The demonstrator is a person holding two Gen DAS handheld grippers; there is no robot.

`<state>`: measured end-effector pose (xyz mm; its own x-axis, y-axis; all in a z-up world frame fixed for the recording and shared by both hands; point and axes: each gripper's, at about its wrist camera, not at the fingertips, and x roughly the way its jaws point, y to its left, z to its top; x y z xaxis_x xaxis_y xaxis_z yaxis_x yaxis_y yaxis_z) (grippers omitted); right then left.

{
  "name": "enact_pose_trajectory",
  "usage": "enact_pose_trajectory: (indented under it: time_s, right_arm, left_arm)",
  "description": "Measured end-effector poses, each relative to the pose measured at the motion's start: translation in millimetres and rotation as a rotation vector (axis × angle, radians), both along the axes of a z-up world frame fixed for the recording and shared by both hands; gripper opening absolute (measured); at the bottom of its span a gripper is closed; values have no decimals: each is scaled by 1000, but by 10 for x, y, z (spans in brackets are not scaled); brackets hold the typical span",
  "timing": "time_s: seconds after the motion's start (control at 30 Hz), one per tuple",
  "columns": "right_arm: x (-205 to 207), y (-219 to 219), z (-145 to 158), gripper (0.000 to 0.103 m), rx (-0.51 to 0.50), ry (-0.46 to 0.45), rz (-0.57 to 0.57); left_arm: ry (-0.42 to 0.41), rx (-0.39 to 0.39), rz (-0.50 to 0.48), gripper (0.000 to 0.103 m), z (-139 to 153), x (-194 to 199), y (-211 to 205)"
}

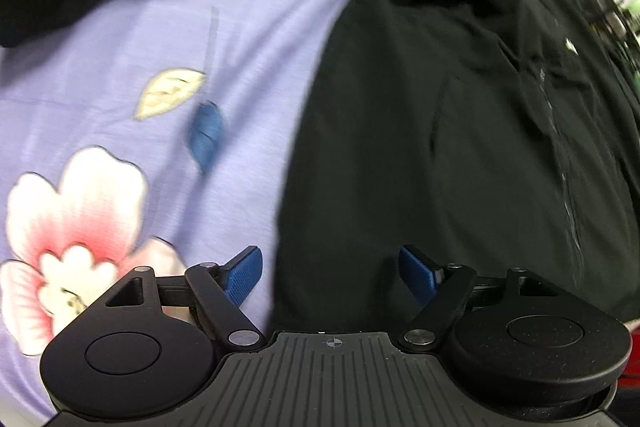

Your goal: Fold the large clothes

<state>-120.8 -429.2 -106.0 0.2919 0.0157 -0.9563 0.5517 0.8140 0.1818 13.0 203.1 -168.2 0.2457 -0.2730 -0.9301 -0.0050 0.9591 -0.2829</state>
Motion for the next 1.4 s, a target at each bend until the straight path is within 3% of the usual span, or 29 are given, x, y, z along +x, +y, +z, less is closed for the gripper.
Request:
enact_pose_trajectory:
  time_s: [0.13, 0.2, 0.23, 0.27, 0.43, 0.53, 0.6, 0.7, 0.83, 0.9, 0.93, 1.0, 1.03, 1.2, 1.4]
  right_arm:
    - [-25, 97, -90, 5, -5, 22, 20]
    - [-46, 65, -149, 5, -2, 33, -7]
    - [-68, 44, -160, 5, 5, 32, -16]
    - [-56, 26, -166, 5, 12, 33, -24]
    - [136, 88, -72, 5, 6, 48, 38]
    - [126, 32, 162, 5, 31, 10, 52]
    - [88, -6, 393, 5, 84, -28, 56]
    - [85, 74, 610, 5, 56, -3, 137]
    - [59, 109, 258, 6, 46, 116, 155]
    - [65, 128, 8, 10, 37, 150, 132]
    - [83, 157, -81, 15, 27, 164, 128]
    - [121, 233, -173, 22, 19, 177, 132]
    - [146, 269, -207, 35, 13, 177, 145]
    - [179, 382, -119, 61, -66, 185, 232]
    - [322, 341, 286, 67, -109, 101, 319]
  left_arm:
    - [-40, 82, -55, 103, -39, -70, -184]
    - [-41, 81, -51, 84, -9, -58, -194]
    - [-33, 56, -42, 60, 6, -39, -179]
    - [-25, 25, -37, 48, 22, -10, -168]
    - [-54, -16, -22, 39, 369, -3, -116]
    - [-114, -28, -9, 34, 816, -156, 16]
    - [-109, 0, -28, 32, 959, -251, 22]
    - [-52, 95, -69, 32, 796, -373, -67]
    - [23, 151, -30, 38, 304, -445, -167]
    - [43, 199, -2, 55, 210, -464, -202]
    - [43, 214, 1, 80, 179, -470, -219]
    - [47, 239, -7, 102, 127, -451, -245]
    - [53, 247, -8, 103, 111, -429, -252]
    - [-2, 290, 49, 103, 341, -387, 41]
    - [-183, 272, 145, 103, 977, 51, 292]
